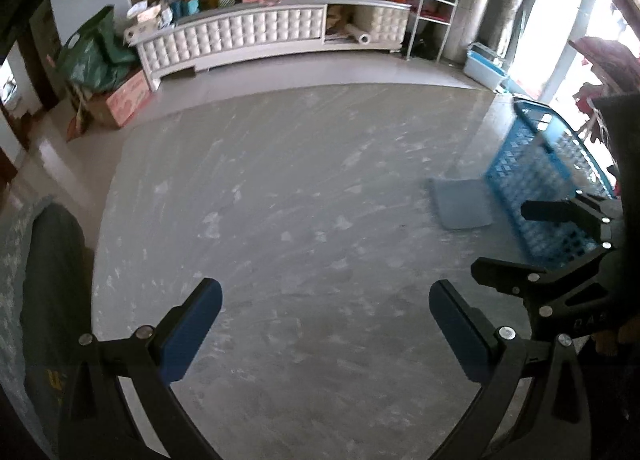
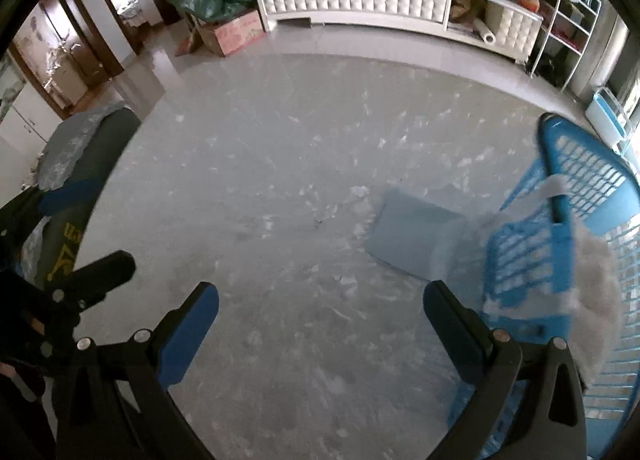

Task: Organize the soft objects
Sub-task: 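Move the right gripper down to the light blue cloth on the floor, then close the right gripper on the light blue cloth and lift it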

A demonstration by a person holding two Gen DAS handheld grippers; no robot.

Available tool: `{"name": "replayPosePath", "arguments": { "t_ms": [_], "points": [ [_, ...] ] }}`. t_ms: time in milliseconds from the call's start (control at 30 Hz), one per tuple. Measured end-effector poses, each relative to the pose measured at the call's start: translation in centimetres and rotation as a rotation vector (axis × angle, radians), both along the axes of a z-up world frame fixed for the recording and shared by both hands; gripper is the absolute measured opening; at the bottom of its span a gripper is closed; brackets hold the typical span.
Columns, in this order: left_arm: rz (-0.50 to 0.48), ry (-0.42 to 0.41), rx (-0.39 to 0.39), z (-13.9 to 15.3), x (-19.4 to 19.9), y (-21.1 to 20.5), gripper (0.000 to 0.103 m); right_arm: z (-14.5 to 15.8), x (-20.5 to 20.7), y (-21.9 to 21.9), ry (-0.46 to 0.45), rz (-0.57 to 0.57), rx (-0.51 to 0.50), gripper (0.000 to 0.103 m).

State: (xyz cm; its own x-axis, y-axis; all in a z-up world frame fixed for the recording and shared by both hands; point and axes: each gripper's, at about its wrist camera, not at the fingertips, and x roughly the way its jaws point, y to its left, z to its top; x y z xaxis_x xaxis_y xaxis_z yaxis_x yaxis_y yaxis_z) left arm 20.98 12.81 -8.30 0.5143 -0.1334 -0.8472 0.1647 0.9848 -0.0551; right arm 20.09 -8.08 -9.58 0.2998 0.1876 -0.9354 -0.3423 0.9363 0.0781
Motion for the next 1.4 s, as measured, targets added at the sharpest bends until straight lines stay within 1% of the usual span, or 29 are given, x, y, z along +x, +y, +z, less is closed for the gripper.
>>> {"name": "replayPosePath", "arguments": {
  "t_ms": [100,200,367,400,500,533,600,633,700,833,1033,1133,1200,1267,1333,1400],
  "points": [
    [0.027,0.024,-0.008,-1.8,1.1,1.0,0.103,-1.8,1.0,-0.2,0.014,-0.050,-0.018,0.103],
    [0.030,0.040,-0.005,-3.0,2.3,1.6,0.103,-3.0,2.1,-0.7,0.026,-0.105,-0.016,0.102],
    [-0.003,0.057,0.020,-4.5,4.0,0.9,0.103,-4.1,4.0,-1.1,0.008,-0.157,-0.033,0.102],
    [-0.015,0.059,0.024,-4.8,4.4,0.7,0.103,-4.2,4.4,-1.1,0.003,-0.150,-0.021,0.100],
    [-0.038,0.065,0.036,-5.7,5.8,0.0,0.103,-5.0,5.4,-1.4,0.012,-0.198,-0.056,0.090],
    [-0.044,0.066,0.033,-5.9,6.0,-0.1,0.103,-5.3,5.8,-1.7,0.020,-0.210,-0.067,0.088],
    [-0.053,0.074,0.022,-6.3,6.5,-0.3,0.103,-5.9,6.3,-1.7,0.030,-0.221,-0.086,0.080],
    [-0.057,0.076,0.013,-6.6,6.6,-0.3,0.103,-6.1,6.5,-1.7,0.029,-0.229,-0.103,0.078],
    [-0.064,0.084,-0.001,-7.0,6.7,-0.3,0.103,-6.5,6.7,-1.7,0.032,-0.234,-0.124,0.071],
    [-0.062,0.095,-0.015,-7.7,6.6,0.5,0.103,-6.2,6.5,-1.9,0.002,-0.234,-0.127,0.068],
    [-0.052,0.099,-0.053,-8.0,6.6,1.1,0.103,-5.6,5.7,-2.1,-0.022,-0.239,-0.119,0.054],
    [-0.060,0.100,-0.058,-8.2,6.4,0.8,0.103,-5.7,5.3,-2.7,-0.025,-0.235,-0.121,0.047],
    [-0.063,0.099,-0.058,-8.2,6.5,0.6,0.103,-5.8,4.9,-3.1,-0.024,-0.231,-0.125,0.034],
    [-0.065,0.096,-0.058,-8.1,6.5,0.5,0.103,-5.9,5.1,-3.1,-0.022,-0.226,-0.130,0.027],
    [-0.066,0.093,-0.060,-8.1,6.5,0.3,0.103,-6.0,5.1,-2.7,-0.023,-0.222,-0.134,0.022],
    [-0.067,0.089,-0.060,-8.0,6.4,0.3,0.103,-6.3,5.5,-2.3,-0.026,-0.219,-0.137,0.014]
  ]
}}
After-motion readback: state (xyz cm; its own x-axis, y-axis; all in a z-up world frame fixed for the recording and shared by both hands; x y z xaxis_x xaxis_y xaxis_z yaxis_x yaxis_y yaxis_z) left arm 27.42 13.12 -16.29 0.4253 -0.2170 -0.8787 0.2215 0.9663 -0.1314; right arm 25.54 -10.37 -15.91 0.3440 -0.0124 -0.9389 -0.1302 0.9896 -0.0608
